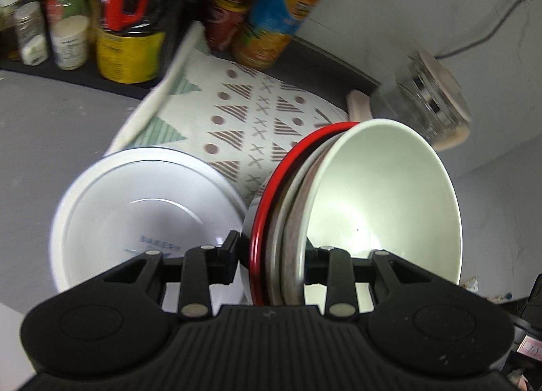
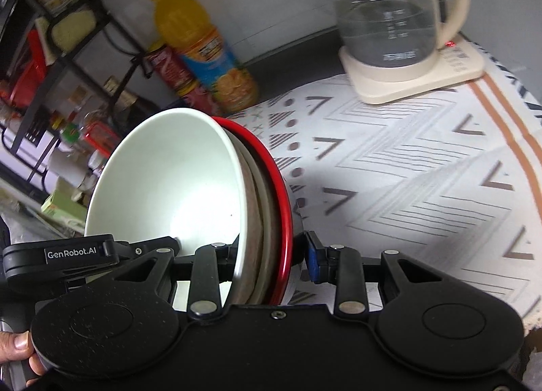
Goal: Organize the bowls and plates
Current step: 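Lift the red bowl stack with both grippers and carry it over the plates, then lower the bowl stack onto the 'BAKERY' plate and open both grippers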
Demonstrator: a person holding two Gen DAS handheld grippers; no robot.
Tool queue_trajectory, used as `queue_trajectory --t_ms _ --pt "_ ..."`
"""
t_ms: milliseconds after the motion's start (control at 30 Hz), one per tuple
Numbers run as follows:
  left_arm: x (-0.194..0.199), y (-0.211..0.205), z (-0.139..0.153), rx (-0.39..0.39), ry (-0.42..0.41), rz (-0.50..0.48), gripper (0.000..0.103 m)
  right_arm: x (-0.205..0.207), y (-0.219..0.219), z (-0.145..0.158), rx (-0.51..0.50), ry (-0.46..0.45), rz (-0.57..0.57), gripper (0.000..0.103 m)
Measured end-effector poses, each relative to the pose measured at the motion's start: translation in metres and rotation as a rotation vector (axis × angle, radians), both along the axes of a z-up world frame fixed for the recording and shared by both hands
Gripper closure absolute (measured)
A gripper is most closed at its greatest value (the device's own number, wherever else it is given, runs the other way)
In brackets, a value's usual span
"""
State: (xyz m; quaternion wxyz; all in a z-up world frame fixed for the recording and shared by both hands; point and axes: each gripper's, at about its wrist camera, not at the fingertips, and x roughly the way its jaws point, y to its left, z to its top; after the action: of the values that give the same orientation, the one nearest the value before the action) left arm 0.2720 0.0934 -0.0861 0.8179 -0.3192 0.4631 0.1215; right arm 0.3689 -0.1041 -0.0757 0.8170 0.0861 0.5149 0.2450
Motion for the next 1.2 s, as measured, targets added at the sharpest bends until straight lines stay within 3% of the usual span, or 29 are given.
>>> queue_trajectory --t_ms 433,667,1200 --pt "-0.041 0.048 -0.002 0.002 0.003 0.14 0.071 -0.004 0.056 -0.003 0.002 0.004 0.142 0.071" --pt "-0.057 0.07 -0.016 -0.009 0.05 0.194 0.071 -0.01 0.085 -0.019 -0.008 0.049 0.196 0.071" --pt "-0.059 0.095 -0.047 -0.034 0.119 0.194 0.071 -0.014 0.111 -0.05 -0.056 0.131 0.2 0.071"
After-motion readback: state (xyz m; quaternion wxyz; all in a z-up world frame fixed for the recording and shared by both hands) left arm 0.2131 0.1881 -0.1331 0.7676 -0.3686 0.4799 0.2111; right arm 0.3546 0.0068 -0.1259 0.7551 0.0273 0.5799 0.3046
